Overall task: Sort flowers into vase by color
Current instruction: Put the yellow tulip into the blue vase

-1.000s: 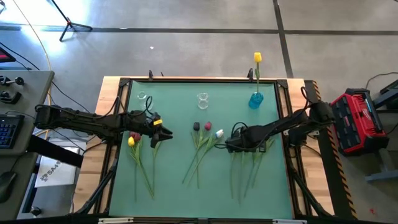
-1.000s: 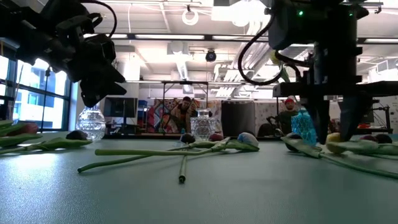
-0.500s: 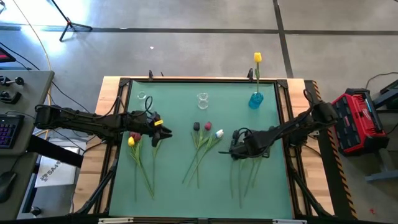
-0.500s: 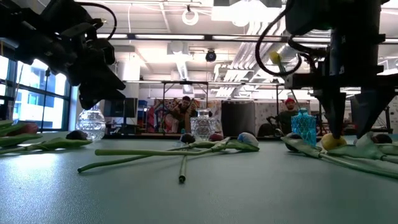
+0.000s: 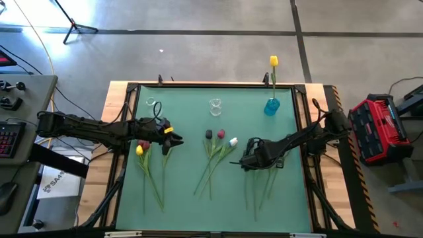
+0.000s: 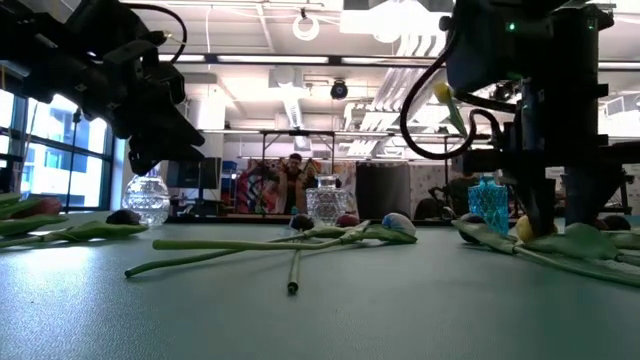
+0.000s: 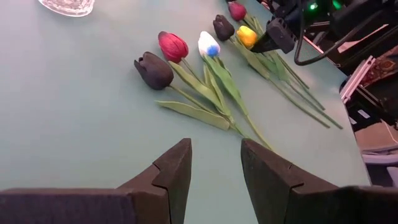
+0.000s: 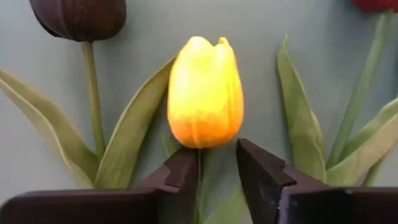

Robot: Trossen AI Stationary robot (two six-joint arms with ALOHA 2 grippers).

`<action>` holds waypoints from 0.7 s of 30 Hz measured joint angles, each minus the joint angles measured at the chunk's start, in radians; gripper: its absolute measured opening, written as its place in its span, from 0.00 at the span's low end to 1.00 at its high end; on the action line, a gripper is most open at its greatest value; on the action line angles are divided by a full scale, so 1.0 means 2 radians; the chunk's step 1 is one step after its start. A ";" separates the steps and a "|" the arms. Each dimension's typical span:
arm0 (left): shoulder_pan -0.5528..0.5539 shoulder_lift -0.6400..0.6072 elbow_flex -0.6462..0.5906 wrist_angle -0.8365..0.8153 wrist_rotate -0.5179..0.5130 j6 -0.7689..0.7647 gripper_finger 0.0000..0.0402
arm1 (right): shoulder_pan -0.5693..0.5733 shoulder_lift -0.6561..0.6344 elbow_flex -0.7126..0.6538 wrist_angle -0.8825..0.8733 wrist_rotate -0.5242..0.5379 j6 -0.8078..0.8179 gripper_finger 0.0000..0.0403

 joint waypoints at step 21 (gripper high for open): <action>0.000 0.000 0.000 0.000 -0.018 0.004 0.32 | 0.008 -0.096 0.000 0.010 0.100 0.040 0.01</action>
